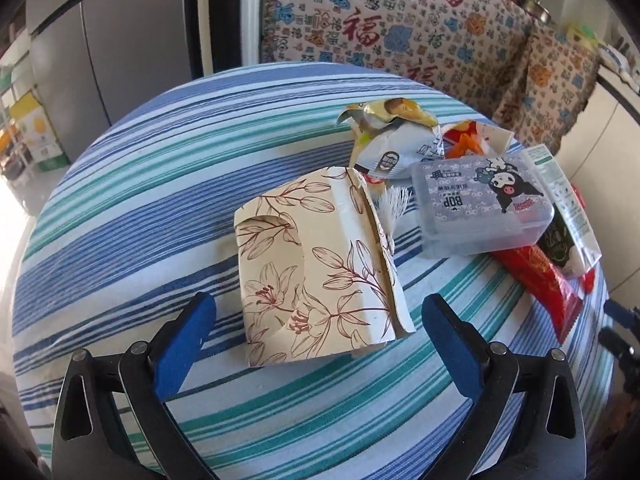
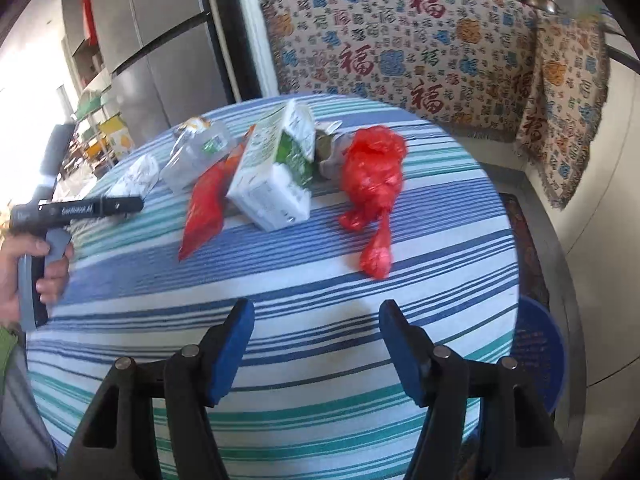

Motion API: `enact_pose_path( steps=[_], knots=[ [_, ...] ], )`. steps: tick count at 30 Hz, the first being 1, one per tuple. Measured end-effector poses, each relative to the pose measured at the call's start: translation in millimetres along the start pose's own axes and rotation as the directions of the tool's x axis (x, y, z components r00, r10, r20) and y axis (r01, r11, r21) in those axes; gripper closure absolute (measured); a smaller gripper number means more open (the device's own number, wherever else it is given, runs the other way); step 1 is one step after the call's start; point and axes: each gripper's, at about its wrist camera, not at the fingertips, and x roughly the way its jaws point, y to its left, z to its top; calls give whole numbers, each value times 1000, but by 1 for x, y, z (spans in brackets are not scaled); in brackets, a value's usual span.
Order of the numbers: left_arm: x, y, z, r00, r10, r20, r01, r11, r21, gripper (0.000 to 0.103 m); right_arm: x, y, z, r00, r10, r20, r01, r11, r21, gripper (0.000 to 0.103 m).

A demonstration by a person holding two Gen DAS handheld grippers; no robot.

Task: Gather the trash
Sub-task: 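Grasp the patterned paper box with the left gripper while the right gripper grasps the red plastic bag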

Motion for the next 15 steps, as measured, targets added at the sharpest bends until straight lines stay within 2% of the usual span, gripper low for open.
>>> enact_pose_path(
  steps=[3, 6, 9, 12, 13, 14, 15],
  knots=[
    [-2, 2, -1, 1000, -13, 3, 13, 1000, 5, 4, 9, -16, 22, 999, -42, 9, 42, 998, 37, 37],
    [-3, -1, 2, 1000, -14, 4, 14, 1000, 17, 19, 25, -24, 50, 1000, 9, -13, -7, 996, 94, 37],
    [-4, -4, 3, 1000, -4, 8, 4, 999, 35, 26, 47, -24, 73, 999, 32, -43, -27, 993, 114, 37],
    [-5, -6, 3, 1000, 3, 13, -4, 999, 45, 28, 69, -25, 83, 995, 64, -78, -53, 988, 142, 37],
    [-6, -6, 3, 1000, 5, 14, -5, 999, 47, 29, 75, -25, 84, 993, 73, -95, -58, 988, 145, 41],
    [-6, -5, 3, 1000, 7, 16, -8, 999, 49, 30, 82, -27, 85, 989, 87, -116, -68, 986, 155, 60],
    [-7, -4, 2, 1000, 11, 18, -12, 999, 52, 31, 81, -28, 83, 989, 95, -116, -74, 983, 166, 60]
  ],
)
